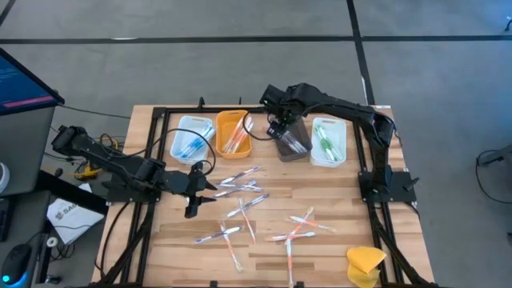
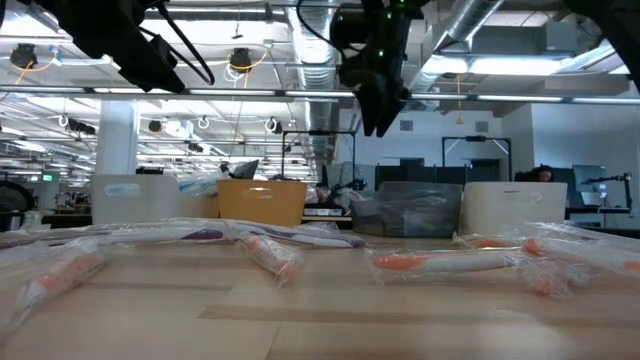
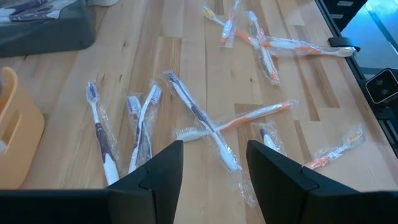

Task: Pick & Place Toothbrushes
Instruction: Put the violet toothbrush into the gray bin

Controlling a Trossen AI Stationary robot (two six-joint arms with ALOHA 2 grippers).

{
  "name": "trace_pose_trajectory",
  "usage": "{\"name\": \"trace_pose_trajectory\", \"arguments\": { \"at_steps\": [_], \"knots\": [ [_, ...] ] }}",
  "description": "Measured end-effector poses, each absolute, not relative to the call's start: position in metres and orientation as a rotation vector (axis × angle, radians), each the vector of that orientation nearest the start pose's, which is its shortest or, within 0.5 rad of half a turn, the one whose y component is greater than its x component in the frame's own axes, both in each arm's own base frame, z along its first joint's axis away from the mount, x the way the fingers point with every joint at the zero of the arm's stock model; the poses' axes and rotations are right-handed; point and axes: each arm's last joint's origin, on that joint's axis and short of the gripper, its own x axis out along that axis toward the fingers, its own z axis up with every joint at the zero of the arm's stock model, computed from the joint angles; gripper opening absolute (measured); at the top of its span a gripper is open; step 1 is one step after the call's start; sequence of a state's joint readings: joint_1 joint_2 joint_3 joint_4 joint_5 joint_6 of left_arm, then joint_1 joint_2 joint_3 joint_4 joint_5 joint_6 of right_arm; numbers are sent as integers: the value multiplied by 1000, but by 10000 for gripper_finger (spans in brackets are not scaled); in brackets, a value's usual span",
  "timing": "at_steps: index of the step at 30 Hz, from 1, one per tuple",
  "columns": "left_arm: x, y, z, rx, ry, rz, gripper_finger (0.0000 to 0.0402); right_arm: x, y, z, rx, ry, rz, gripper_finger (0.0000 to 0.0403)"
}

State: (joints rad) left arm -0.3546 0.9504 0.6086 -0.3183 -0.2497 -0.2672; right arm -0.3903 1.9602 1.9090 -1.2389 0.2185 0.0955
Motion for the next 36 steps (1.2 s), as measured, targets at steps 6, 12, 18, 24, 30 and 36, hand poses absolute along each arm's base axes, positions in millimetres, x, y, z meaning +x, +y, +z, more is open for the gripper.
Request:
{"name": "trace_pose_trajectory", "arguments": {
  "at_steps": [6,12,18,24,30,36],
  "knots": [
    [184,-60,234,-52,638,-20,172,362,-116,317,156,1393,-507,245],
    [184,-60,234,45,640,-51,172,362,-75,317,147,1483,-476,245],
    [184,-60,234,47,640,-51,172,378,-24,316,78,1398,-338,245],
    [183,-60,234,46,640,-50,172,405,24,303,-82,1180,-141,245],
    [177,-58,232,12,689,-29,172,419,42,268,-205,1054,-19,244],
    [166,-54,234,-37,718,-2,172,434,26,236,-221,853,-18,244]
  ]
}}
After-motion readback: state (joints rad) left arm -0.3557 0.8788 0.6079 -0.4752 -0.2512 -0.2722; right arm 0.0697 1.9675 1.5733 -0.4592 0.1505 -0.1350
